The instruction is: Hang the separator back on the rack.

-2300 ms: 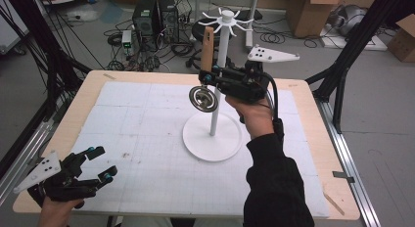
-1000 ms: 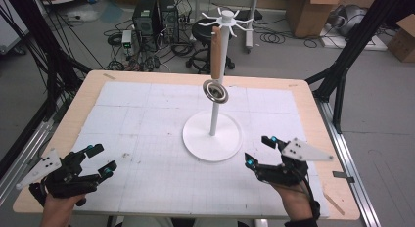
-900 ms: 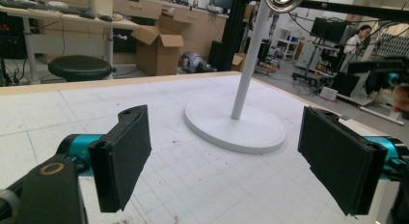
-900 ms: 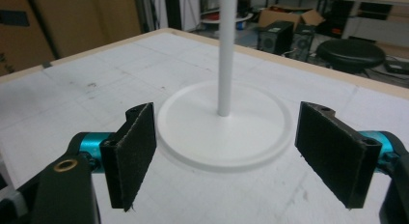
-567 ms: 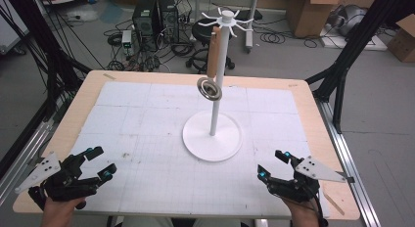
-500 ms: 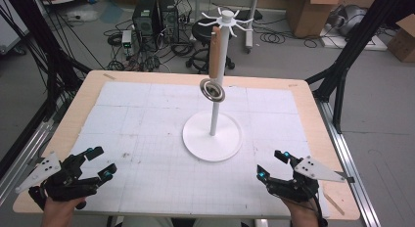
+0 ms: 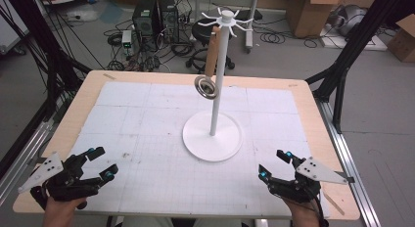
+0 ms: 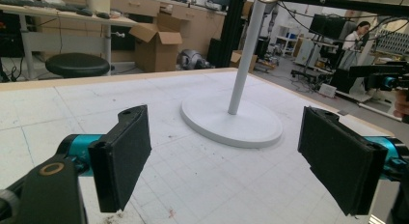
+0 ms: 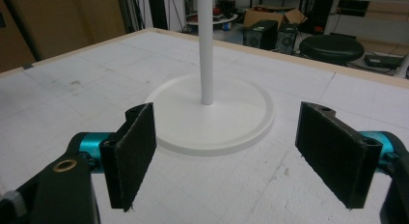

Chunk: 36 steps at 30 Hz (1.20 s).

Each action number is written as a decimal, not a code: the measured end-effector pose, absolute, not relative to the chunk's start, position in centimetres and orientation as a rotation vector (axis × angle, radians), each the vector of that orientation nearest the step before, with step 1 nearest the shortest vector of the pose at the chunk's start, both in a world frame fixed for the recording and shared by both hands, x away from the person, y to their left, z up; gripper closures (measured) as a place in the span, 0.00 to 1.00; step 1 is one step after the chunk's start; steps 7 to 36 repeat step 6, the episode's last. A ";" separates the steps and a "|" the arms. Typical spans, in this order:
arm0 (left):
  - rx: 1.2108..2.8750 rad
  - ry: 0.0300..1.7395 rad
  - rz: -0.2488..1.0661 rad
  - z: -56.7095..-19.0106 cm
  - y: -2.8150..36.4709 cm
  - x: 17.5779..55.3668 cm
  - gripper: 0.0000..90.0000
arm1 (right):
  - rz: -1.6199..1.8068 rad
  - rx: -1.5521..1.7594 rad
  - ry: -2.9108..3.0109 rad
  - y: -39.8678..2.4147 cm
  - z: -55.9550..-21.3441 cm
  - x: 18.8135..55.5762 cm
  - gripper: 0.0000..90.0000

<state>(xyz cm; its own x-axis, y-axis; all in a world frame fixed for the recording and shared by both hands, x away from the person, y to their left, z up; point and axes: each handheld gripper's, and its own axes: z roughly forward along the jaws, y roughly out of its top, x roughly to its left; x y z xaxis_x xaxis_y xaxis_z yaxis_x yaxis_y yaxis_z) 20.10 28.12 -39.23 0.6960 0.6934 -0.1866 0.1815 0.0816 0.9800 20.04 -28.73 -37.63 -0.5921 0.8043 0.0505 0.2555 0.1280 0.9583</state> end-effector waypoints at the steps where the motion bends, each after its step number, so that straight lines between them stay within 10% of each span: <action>1: 1.471 0.766 0.444 -39.2 28.1 20.1 0.22 | 1.481 1.019 1.924 -28.7 -37.6 20.0 0.23; 36: 1.469 0.768 0.441 -39.3 28.1 20.2 0.22 | 1.481 1.021 1.921 -28.8 -37.7 20.1 0.23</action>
